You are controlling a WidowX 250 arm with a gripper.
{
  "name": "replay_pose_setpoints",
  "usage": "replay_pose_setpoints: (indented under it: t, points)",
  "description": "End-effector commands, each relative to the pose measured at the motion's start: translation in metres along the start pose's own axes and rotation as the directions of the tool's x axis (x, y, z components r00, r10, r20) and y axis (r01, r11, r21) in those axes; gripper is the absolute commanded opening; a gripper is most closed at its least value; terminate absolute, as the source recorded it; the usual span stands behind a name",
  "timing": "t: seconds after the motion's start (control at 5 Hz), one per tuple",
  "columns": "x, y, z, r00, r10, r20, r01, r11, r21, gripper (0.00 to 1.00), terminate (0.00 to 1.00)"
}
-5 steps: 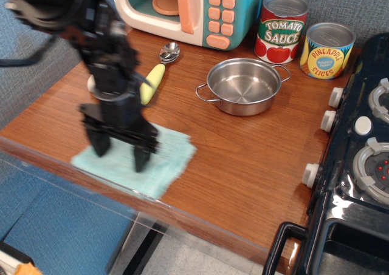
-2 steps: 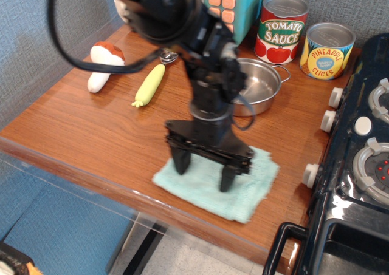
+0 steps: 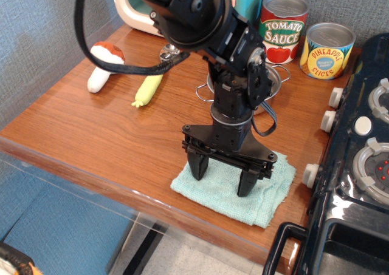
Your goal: Push the towel from the left side of the counter to the right.
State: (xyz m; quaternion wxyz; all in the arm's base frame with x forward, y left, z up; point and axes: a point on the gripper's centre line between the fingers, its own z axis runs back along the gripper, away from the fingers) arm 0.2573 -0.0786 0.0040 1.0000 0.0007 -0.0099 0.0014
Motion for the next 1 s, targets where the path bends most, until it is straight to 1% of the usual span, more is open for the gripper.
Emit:
replay_pose_setpoints:
  t: [0.0, 0.2, 0.4, 0.6, 0.8]
  points:
    - [0.011, -0.007, 0.074, 0.984, 0.057, 0.168, -0.052, 0.998, -0.033, 1.00, 0.00]
    - [0.019, -0.012, 0.103, 0.972, 0.058, 0.228, -0.038, 0.995, -0.089, 1.00, 0.00]
    - [0.023, -0.007, 0.107, 0.977, 0.065, 0.202, -0.057, 0.997, -0.046, 1.00, 0.00]
    - [0.023, -0.007, 0.107, 0.977, 0.065, 0.202, -0.057, 0.997, -0.046, 1.00, 0.00]
    - [0.023, -0.007, 0.107, 0.977, 0.065, 0.202, -0.057, 0.997, -0.046, 1.00, 1.00]
